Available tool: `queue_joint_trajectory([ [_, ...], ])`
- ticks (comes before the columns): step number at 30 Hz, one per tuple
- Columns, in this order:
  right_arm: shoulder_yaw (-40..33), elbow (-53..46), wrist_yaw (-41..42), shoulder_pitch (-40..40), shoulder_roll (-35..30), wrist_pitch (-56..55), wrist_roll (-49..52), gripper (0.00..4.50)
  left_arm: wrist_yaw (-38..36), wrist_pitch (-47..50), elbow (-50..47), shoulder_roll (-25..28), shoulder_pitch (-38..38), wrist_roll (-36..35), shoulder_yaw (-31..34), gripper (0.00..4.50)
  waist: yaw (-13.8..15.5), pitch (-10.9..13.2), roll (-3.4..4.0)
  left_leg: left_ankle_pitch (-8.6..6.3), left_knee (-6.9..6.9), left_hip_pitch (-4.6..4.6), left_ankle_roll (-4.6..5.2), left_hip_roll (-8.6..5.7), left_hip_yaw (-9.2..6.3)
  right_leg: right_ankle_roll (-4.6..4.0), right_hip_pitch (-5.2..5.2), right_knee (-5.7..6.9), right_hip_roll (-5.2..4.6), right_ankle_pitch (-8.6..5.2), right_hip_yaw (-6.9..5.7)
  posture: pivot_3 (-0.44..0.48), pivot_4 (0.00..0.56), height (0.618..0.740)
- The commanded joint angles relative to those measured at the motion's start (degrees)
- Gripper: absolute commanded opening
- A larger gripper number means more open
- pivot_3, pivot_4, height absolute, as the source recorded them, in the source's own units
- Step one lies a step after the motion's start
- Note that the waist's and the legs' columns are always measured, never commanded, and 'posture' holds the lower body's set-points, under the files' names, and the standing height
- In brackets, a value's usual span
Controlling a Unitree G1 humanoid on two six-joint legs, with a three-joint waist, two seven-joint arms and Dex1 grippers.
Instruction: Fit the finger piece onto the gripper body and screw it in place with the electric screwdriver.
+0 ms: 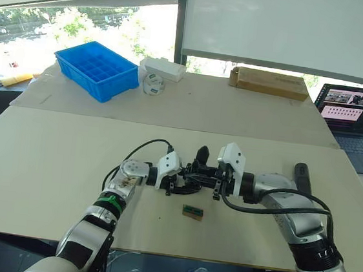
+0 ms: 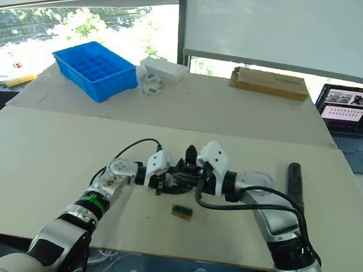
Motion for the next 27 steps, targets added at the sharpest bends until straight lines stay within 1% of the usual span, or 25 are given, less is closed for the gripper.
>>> queue_joint_trajectory([
  [1,3.7,5.6,-1.8,1.6,-0.2,4.4,-3.8,0.41,-1.0,0.3,-0.2,-0.3,0.8,0.3,-1.3,2.3,0.0,0.0,0.0,0.0,-0.03,0.1,0.0,0.01,0.0,-0.01,0.11,-0.02,0.0,0.0,0.0,0.0,0.15,0.74],
  [3,3.8,6.1,-1.7,1.6,-0.2,3.9,-4.1,0.41,-0.9,0.3,-0.2,-0.3,0.8,0.3,-1.3,2.3,-0.1,0.0,0.0,-0.01,-0.1,0.35,-0.01,0.03,-0.01,-0.03,0.32,-0.06,-0.02,-0.03,0.0,0.0,0.15,0.74],
  [8,4.0,6.1,-0.6,2.5,-0.8,1.1,-4.6,0.41,-0.8,0.4,-0.5,-0.2,1.1,0.3,-1.3,2.3,-0.1,0.0,0.0,-0.02,-0.18,0.53,-0.01,0.07,-0.01,-0.06,0.43,-0.04,-0.06,-0.05,0.02,0.0,0.15,0.74],
  [16,3.5,4.3,-0.3,3.1,-1.9,-2.4,-5.8,0.41,-0.6,0.6,-0.6,-0.1,1.2,0.2,-1.2,2.3,0.0,0.0,0.0,-0.02,-0.19,0.54,-0.02,0.07,-0.01,-0.07,0.44,-0.04,-0.07,-0.06,0.01,0.0,0.15,0.74],
  [27,2.5,2.9,0.7,2.7,-1.8,-2.2,-4.0,0.41,-0.8,0.3,0.1,-0.3,0.7,0.3,-1.3,2.3,0.1,0.0,0.0,-0.03,-0.2,0.52,0.0,0.07,-0.02,-0.08,0.43,-0.05,-0.13,-0.07,0.0,0.0,0.15,0.74],
])
